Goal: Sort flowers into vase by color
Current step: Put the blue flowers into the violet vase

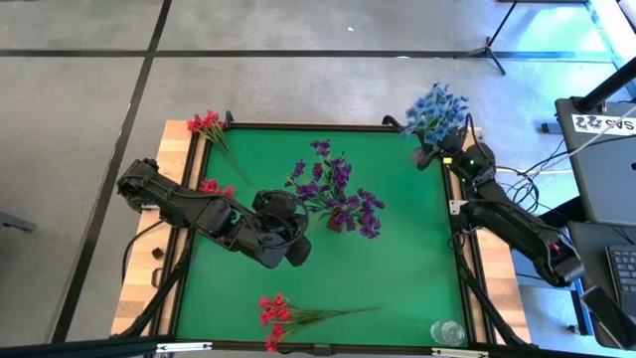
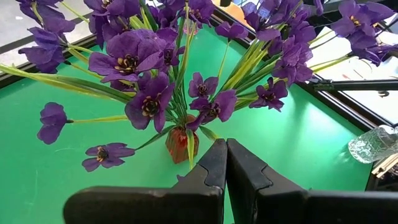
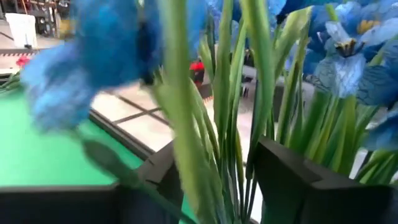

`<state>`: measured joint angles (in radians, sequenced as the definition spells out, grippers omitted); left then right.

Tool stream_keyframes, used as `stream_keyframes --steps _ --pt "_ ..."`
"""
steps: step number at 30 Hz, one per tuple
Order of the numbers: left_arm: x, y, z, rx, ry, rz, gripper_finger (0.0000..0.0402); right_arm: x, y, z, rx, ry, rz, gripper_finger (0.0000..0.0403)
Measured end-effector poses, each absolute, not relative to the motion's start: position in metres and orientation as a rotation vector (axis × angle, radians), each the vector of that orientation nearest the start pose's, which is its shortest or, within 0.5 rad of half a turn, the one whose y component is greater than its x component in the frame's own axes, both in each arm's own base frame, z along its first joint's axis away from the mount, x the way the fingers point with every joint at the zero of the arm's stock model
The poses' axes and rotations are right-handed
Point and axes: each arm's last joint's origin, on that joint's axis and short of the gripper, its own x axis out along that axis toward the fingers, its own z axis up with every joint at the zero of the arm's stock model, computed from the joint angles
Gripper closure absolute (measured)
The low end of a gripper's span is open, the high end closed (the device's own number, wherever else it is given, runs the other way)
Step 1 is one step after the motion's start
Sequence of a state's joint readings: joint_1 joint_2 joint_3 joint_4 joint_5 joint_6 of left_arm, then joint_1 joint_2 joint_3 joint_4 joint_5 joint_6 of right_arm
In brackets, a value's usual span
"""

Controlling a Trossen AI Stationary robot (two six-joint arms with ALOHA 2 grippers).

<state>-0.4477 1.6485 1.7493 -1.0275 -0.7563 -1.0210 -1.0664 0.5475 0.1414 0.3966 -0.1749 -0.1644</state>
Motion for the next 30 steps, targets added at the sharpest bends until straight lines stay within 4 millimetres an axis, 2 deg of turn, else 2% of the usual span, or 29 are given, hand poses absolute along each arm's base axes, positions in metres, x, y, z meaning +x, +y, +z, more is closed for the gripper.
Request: stream_keyframes --steps 9,14,20,30 --pt "0.307 -0.126 0.380 -0.437 0.527 0.622 0.0399 0.070 -0.117 0.224 -0.014 0.210 -0.876 0.0197" --pt "0.308 -0.126 0.380 -0.440 0.524 0.621 0.0399 0.068 -0.113 0.243 0.035 0.280 -0.878 0.0200" --pt "0.309 -0.126 0.381 -0.452 0.511 0.615 0.0399 0.062 -0.106 0.256 0.113 0.405 -0.909 0.0208" --pt "0.310 -0.127 0.383 -0.467 0.493 0.606 0.0399 0.060 -0.108 0.245 0.187 0.562 -0.975 0.0210"
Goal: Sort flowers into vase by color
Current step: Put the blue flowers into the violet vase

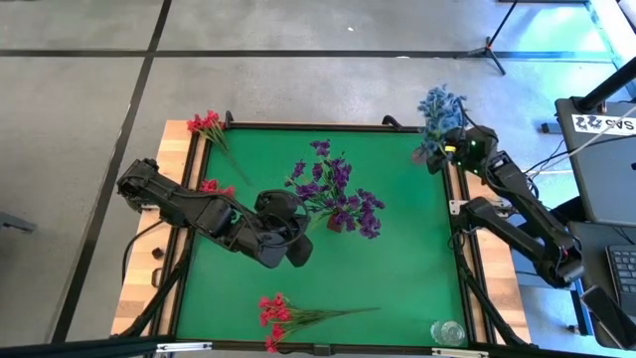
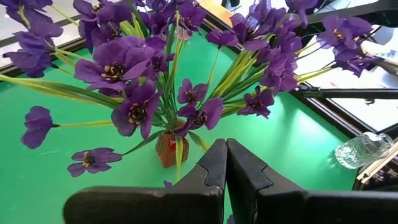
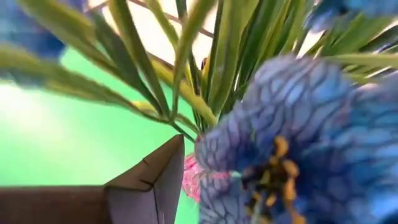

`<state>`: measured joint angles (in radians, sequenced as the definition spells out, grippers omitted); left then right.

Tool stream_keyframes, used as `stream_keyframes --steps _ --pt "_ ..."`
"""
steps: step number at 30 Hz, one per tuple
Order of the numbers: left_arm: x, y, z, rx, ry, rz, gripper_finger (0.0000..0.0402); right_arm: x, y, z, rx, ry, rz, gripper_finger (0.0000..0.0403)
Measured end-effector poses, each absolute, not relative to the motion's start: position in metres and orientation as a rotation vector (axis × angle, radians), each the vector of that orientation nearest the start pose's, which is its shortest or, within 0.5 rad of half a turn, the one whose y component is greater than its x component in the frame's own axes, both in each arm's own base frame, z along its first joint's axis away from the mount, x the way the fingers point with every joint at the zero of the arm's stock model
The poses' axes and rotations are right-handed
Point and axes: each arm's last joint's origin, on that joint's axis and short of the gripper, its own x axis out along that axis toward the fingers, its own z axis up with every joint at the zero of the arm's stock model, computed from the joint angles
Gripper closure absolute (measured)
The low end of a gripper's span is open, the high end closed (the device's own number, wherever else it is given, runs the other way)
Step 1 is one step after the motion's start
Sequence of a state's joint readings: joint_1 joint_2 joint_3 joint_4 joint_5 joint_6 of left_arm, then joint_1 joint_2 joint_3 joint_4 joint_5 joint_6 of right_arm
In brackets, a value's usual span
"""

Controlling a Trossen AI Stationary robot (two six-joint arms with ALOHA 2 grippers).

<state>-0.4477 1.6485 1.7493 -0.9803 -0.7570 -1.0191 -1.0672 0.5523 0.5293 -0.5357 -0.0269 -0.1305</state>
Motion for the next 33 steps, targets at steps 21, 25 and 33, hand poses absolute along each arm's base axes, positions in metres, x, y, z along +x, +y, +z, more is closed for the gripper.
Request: stream_keyframes --steps 21,25,33 --pt "0.310 -0.130 0.383 -0.471 0.489 0.596 0.0399 0.067 -0.118 0.268 0.440 0.707 -0.949 0.0166" --pt "0.310 -0.129 0.383 -0.466 0.494 0.598 0.0399 0.068 -0.119 0.274 0.506 0.753 -0.927 0.0162" --pt "0.310 -0.129 0.383 -0.458 0.497 0.596 0.0399 0.061 -0.103 0.284 0.660 0.844 -0.900 0.0162"
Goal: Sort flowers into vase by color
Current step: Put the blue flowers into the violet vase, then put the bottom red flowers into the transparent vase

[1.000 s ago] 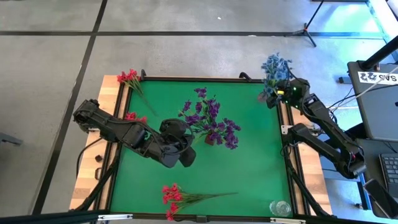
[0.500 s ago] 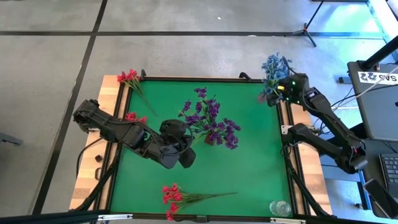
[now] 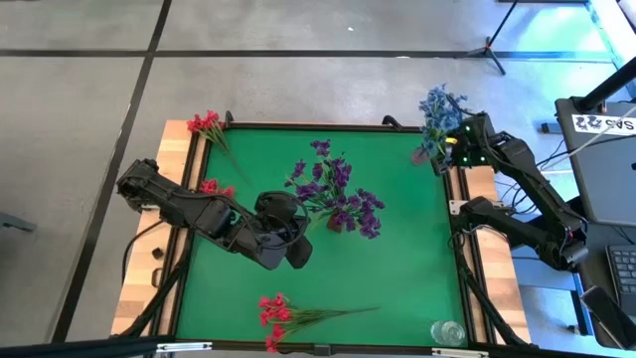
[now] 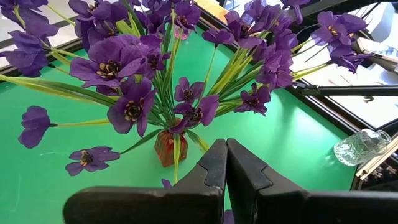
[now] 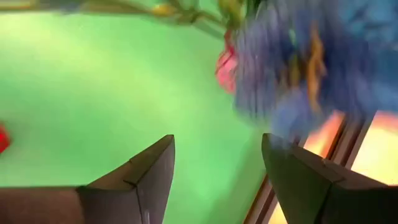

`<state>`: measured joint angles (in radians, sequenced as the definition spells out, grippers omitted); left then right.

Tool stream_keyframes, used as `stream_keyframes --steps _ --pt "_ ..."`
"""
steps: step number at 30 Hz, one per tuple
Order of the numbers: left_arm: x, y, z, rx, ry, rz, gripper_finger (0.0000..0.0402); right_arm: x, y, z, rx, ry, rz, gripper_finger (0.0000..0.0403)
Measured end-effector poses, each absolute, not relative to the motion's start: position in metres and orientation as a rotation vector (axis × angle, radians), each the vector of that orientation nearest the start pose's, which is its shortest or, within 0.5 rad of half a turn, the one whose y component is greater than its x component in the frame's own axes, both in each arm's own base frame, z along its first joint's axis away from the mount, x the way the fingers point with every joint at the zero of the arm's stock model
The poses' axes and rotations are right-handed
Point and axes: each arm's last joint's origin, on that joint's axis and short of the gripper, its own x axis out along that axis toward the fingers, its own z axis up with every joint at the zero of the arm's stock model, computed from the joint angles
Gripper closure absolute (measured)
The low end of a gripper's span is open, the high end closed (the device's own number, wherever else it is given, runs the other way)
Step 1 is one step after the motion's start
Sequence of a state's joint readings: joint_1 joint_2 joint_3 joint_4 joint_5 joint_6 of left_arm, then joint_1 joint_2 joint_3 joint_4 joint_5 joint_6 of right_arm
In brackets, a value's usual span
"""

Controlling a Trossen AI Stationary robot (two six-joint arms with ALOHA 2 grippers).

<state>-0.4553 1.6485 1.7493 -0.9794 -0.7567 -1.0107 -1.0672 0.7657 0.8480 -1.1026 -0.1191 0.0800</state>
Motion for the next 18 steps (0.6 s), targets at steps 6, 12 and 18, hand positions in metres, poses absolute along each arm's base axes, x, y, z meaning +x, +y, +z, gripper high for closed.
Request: stream_keyframes --steps 6,12,18 --pt "0.310 -0.129 0.383 -0.455 0.496 0.597 0.0399 0.052 -0.087 0.305 0.676 0.860 -0.871 0.0162" --pt "0.310 -0.129 0.383 -0.464 0.490 0.600 0.0399 0.043 -0.068 0.330 0.641 0.831 -0.854 0.0162" --pt "0.308 -0.137 0.381 -0.615 0.674 0.406 0.0399 0.032 -0.040 0.366 0.536 0.669 -0.706 0.0162"
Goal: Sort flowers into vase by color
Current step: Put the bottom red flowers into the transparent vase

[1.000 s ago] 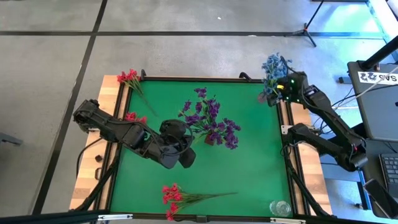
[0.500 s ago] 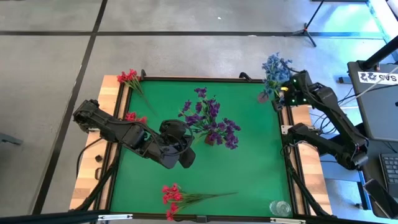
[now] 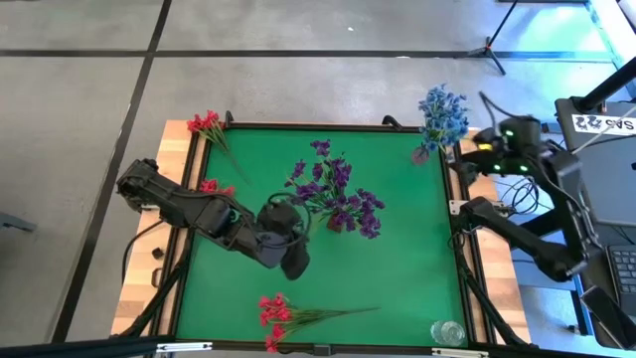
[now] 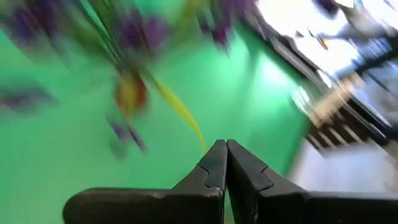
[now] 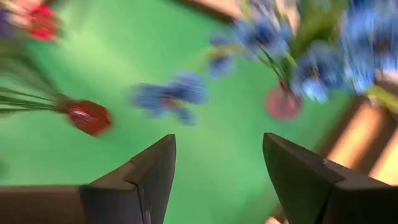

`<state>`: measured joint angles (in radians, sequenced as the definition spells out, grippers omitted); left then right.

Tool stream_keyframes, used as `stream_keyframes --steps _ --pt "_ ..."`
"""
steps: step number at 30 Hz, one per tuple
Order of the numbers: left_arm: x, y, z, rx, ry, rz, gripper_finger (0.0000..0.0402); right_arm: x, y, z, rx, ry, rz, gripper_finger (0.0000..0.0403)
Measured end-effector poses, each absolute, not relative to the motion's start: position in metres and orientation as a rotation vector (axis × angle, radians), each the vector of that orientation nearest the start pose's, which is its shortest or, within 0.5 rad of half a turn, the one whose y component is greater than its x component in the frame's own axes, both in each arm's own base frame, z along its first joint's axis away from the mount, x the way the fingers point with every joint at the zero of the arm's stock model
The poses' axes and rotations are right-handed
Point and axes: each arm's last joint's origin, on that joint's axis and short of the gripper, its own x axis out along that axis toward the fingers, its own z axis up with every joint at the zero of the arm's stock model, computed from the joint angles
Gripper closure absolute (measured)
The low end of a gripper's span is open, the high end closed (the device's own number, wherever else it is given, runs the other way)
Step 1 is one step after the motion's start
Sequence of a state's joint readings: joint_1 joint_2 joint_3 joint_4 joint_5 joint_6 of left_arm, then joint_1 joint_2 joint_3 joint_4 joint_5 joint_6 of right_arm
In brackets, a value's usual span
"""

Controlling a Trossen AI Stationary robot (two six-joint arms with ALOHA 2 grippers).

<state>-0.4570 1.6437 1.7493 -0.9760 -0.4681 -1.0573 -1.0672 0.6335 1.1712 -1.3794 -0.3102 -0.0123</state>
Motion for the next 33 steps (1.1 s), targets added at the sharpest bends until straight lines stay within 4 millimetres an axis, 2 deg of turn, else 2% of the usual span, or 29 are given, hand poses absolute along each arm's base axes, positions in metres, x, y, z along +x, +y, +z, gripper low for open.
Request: stream_keyframes --steps 4,7,10,15,20,22,27,30,33 --pt "0.297 -0.146 0.379 -0.798 0.879 0.293 0.0399 0.024 -0.018 0.389 0.433 0.503 -0.598 0.0162" --pt "0.285 -0.153 0.373 -0.884 1.042 0.307 0.0399 0.017 -0.001 0.403 0.352 0.389 -0.540 0.0162" --pt "0.275 -0.162 0.370 -0.932 1.125 0.342 0.0399 0.009 0.013 0.410 0.291 0.325 -0.536 0.0162" --pt "0.265 -0.185 0.360 -0.944 1.159 0.364 0.0399 0.001 0.028 0.414 0.238 0.278 -0.525 0.0162" --pt "0.264 -0.213 0.331 -0.909 1.181 0.341 0.0399 -0.002 0.043 0.421 0.176 0.217 -0.338 0.0162" --pt "0.266 -0.224 0.321 -0.895 1.135 0.330 0.0399 -0.003 0.048 0.427 0.151 0.184 -0.281 0.0162" --pt "0.270 -0.243 0.287 -0.850 1.108 0.289 0.0399 -0.001 0.050 0.444 0.141 0.053 -0.211 0.0162" --pt "0.262 -0.251 0.272 -0.831 1.122 0.294 0.0399 0.001 0.048 0.454 0.155 -0.017 -0.240 0.0162" --pt "0.251 -0.258 0.263 -0.787 1.119 0.300 0.0399 0.008 0.036 0.463 0.175 -0.048 -0.275 0.0162"
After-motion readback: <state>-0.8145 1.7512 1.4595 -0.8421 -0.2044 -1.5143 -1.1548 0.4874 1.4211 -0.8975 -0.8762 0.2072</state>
